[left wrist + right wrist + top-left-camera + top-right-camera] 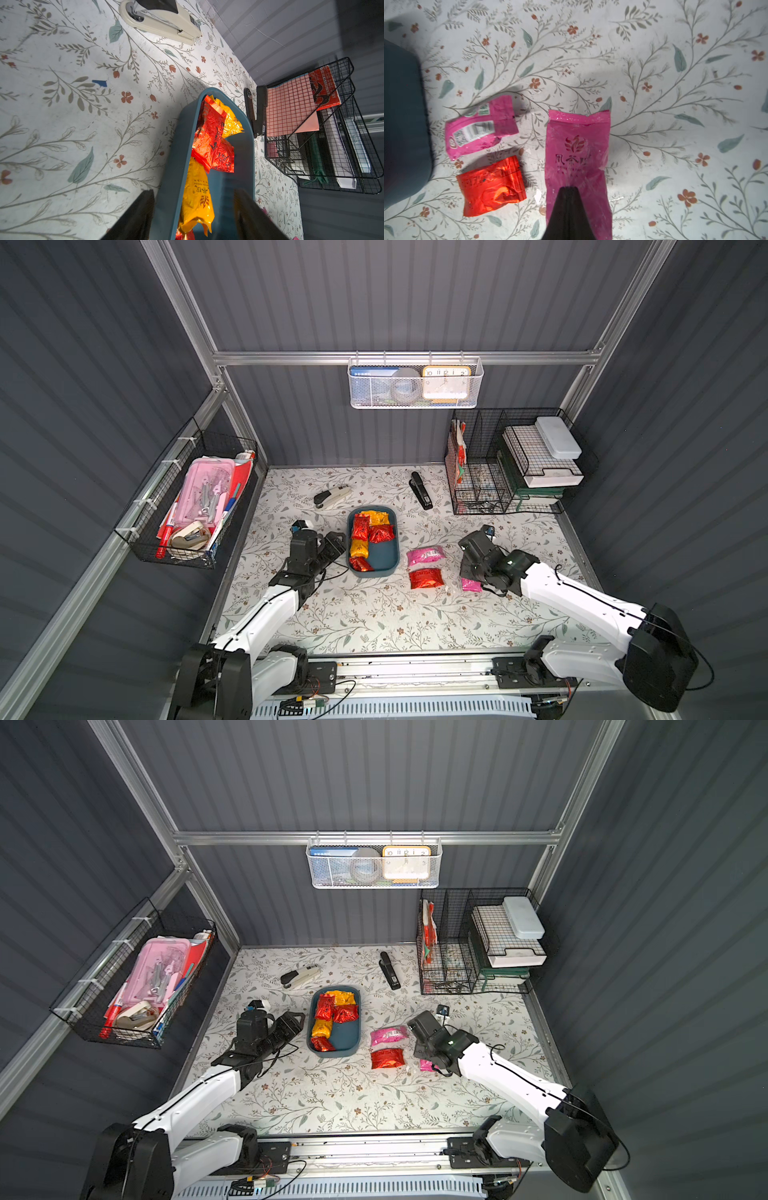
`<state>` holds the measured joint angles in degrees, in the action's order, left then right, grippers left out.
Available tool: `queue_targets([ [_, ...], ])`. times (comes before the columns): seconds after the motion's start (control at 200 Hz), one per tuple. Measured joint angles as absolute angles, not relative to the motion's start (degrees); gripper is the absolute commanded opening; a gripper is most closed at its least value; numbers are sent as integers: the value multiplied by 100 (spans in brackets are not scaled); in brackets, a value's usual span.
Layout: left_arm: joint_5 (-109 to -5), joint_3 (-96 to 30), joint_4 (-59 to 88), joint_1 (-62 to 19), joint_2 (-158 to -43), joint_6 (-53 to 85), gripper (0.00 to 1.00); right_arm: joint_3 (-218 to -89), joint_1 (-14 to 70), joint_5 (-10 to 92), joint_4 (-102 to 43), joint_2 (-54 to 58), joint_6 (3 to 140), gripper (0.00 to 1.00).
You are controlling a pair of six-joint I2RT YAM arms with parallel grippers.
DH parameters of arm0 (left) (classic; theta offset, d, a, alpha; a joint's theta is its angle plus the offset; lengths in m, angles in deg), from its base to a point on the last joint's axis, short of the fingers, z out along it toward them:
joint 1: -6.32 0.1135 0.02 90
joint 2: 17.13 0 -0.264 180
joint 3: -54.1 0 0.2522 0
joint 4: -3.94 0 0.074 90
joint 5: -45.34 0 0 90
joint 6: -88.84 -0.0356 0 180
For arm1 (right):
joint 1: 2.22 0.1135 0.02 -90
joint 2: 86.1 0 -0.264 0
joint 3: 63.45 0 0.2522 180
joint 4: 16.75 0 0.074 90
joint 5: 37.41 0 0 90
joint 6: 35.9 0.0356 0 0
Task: Take the tea bags out of the storage box
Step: Place the tea bag at the center of the board.
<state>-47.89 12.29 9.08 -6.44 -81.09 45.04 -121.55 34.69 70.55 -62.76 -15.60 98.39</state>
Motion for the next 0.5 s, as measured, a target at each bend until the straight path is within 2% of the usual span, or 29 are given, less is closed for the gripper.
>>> queue_targets([
  [0.5,-4809,1229,893,-644,-8109,4465,66,-12159,3182,6607,-5710,-705,9658,0],
])
